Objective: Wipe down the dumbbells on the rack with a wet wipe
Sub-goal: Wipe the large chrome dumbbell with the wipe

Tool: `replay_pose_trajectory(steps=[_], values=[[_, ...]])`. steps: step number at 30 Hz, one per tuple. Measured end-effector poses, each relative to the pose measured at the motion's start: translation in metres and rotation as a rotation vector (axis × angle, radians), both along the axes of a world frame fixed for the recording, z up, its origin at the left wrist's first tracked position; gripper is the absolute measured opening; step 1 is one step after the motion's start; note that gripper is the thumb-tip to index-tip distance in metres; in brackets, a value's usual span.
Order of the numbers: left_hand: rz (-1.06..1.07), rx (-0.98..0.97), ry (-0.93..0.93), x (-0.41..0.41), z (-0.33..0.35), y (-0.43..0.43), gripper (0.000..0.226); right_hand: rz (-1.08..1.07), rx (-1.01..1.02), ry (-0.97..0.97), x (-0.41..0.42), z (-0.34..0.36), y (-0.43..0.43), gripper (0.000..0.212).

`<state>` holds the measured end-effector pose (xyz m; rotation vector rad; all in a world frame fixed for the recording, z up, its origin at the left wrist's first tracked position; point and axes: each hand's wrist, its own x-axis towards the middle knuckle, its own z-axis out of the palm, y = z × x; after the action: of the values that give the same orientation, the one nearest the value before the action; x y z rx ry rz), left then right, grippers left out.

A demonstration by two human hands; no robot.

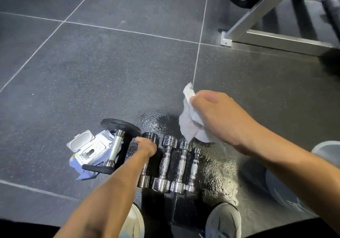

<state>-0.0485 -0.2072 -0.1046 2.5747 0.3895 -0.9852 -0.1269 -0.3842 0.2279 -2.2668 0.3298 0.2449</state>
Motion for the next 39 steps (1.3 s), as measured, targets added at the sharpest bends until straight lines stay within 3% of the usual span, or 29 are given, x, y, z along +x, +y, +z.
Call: replay_pose_trajectory(steps=[1, 2, 4, 6, 9, 11, 13, 16, 22, 25, 31, 39], values=[[0.214, -0.113, -0.027, 0.0, 0.007, 0.002, 0.058, -0.001, -0.003, 0.001, 0.001, 0.0, 0.0, 0.035], [0.288, -0.141, -0.008, -0.002, 0.016, 0.005, 0.065, -0.007, -0.003, 0.005, 0.0, 0.0, 0.0, 0.035], [0.247, -0.116, -0.017, 0.0, 0.033, 0.011, 0.073, -0.022, 0.006, 0.013, 0.001, -0.001, 0.0, 0.034], [0.071, 0.011, -0.075, -0.002, 0.044, 0.015, 0.08, -0.027, 0.015, 0.019, 0.001, -0.001, -0.001, 0.033], [-0.091, 0.035, -0.205, -0.02, 0.058, 0.015, 0.057, -0.026, 0.022, 0.009, 0.002, 0.002, 0.0, 0.033], [-0.126, -0.07, -0.205, -0.037, 0.058, 0.005, 0.036, -0.026, 0.022, 0.002, 0.004, 0.004, -0.001, 0.033], [-0.083, -0.181, -0.139, -0.051, 0.051, -0.007, 0.032, -0.027, 0.016, -0.004, 0.005, 0.007, -0.002, 0.033], [-0.008, -0.271, 0.027, -0.058, 0.034, -0.019, 0.046, -0.035, 0.013, -0.017, 0.004, 0.007, -0.005, 0.033], [0.481, -0.619, 0.287, -0.06, 0.018, -0.019, 0.044, -0.028, 0.025, -0.011, 0.0, 0.001, -0.01, 0.033], [0.575, -0.669, 0.39, -0.063, 0.021, -0.019, 0.042, -0.029, 0.004, -0.016, 0.003, -0.001, -0.015, 0.033], [0.636, -0.708, 0.401, -0.071, 0.031, -0.015, 0.049, 0.088, -0.256, -0.141, 0.012, 0.006, -0.027, 0.035], [0.619, -0.961, 0.391, -0.057, 0.115, -0.025, 0.051, 0.137, -0.327, -0.2, 0.017, 0.002, -0.036, 0.035]])
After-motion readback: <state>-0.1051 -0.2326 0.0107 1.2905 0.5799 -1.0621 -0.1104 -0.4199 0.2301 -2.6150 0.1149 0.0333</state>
